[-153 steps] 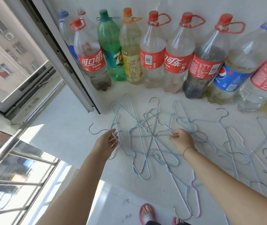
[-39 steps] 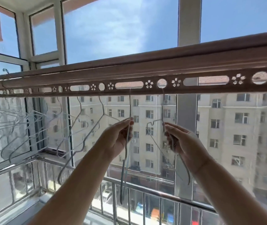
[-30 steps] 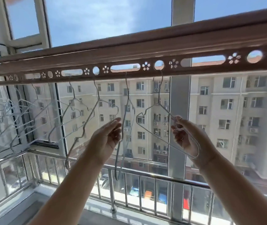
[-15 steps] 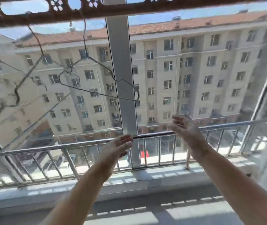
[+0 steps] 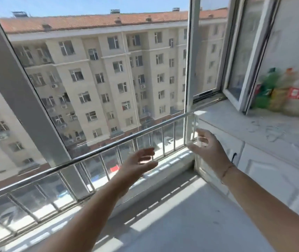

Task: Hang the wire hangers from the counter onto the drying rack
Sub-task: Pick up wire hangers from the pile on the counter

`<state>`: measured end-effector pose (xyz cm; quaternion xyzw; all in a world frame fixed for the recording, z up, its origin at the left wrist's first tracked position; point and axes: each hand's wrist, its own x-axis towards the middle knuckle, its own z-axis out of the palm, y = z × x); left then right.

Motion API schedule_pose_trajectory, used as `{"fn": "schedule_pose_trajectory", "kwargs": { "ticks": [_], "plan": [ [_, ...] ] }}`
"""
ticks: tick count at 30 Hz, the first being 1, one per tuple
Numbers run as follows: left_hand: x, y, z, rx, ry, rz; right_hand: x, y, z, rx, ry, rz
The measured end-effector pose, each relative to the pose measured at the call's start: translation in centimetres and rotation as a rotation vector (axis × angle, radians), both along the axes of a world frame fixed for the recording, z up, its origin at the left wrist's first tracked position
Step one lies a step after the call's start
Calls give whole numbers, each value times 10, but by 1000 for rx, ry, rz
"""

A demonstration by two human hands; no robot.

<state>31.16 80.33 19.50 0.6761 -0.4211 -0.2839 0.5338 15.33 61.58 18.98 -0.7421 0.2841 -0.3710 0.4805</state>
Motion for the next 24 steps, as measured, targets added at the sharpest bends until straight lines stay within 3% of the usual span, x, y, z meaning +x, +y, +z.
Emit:
{"fn": "schedule_pose_trajectory", "kwargs": {
  "ticks": [13, 24],
  "plan": [
    [-157, -267, -57, 40, 109, -239, -211, -202, -51, 144, 72, -337],
    [-198, -435, -101, 140, 165, -353, -284, -324, -104, 287, 89, -580]
  ]
}}
